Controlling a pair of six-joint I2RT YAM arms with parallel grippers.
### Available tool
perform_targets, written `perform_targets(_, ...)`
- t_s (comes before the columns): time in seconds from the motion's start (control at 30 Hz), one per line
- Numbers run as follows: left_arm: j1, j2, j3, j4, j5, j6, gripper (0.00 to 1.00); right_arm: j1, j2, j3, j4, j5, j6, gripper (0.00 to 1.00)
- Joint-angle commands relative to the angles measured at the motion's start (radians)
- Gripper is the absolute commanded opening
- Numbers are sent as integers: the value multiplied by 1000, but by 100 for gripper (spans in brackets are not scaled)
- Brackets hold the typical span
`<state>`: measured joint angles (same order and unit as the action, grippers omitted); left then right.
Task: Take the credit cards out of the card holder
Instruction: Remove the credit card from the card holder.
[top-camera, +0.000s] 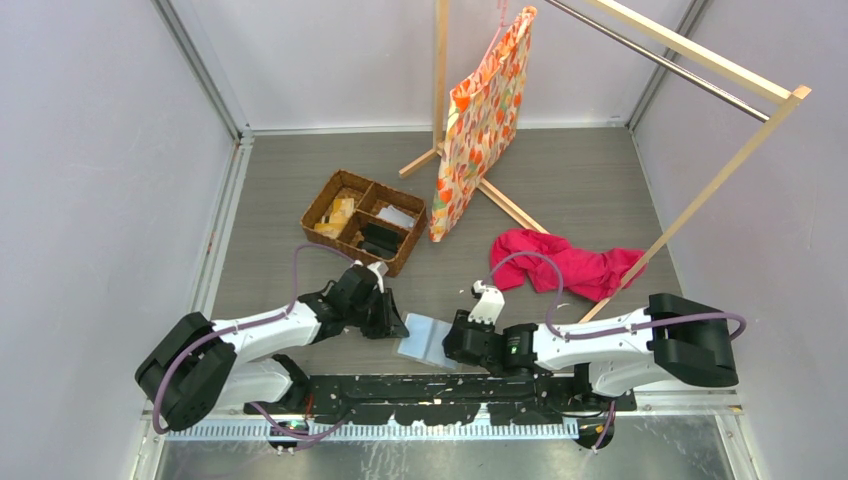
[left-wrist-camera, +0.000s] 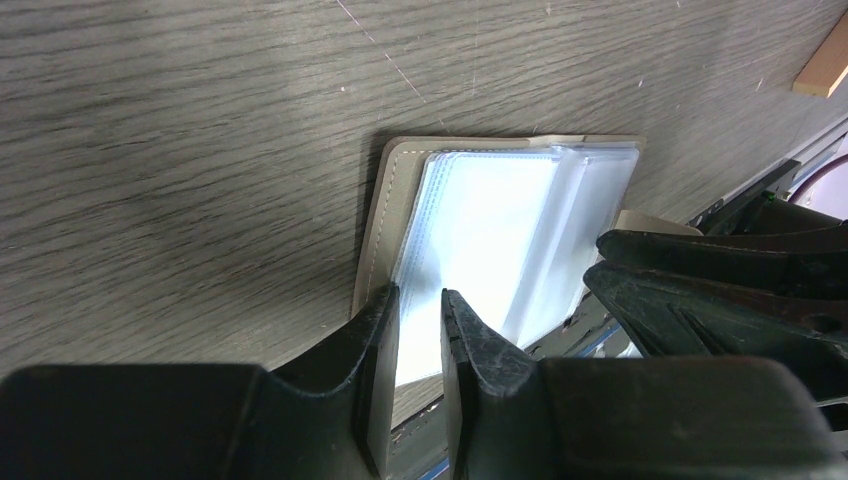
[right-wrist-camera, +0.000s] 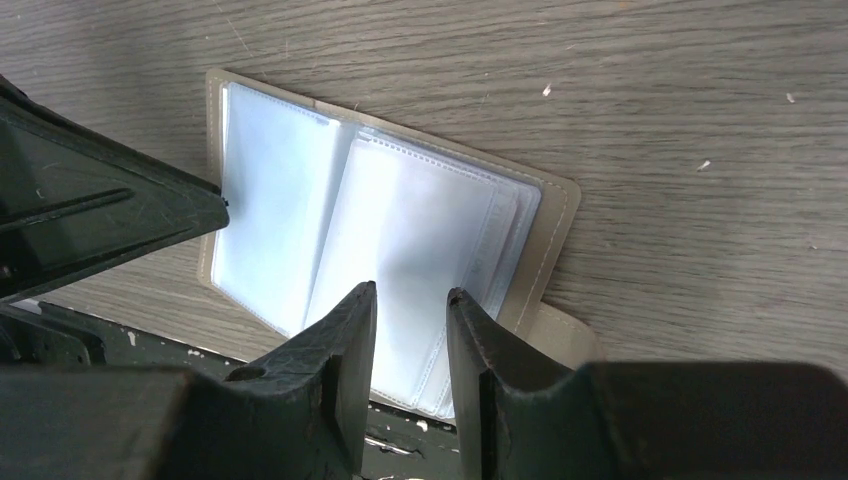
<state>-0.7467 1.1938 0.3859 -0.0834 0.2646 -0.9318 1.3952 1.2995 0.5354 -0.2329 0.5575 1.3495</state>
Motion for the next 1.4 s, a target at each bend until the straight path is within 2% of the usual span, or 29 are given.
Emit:
perform_targets(0.0,-5,2,-22,-29,-35,16,24,8,5,-1,48,2,3,38)
perform_targets(0.17,-6,-8,-25,-34,-38,16,24,7,46,1,82,6,-11,38)
perform_targets(0.37,-5,-33,-19,-55,-45,11,23,-4,81,54,117,-12,-109,38)
perform_targets(0.53,-4,-162,71,-250,-84,38,23,-16,123,100,149,-37,-167,38)
perform_targets(0.67,18,-306,116,-360,-111,39,26,-43,146,98,217,-84,-206,38)
perform_targets(0.83,62,-395,153,-480,-140,34,26,-92,166,114,309,-173,-267,38)
perform_targets(1.0,70,-499,193,-605,-269,-8,26,-152,206,179,342,-281,-286,36)
perform_targets(1.1,72,-567,185,-627,-312,-33,27,-153,170,196,332,-296,-307,36)
perform_targets(1.2,73,-598,165,-581,-275,-27,29,-154,70,136,339,-261,-287,37)
perform_targets(1.37,73,-508,135,-484,-163,-3,29,-157,-67,2,282,-187,-170,37)
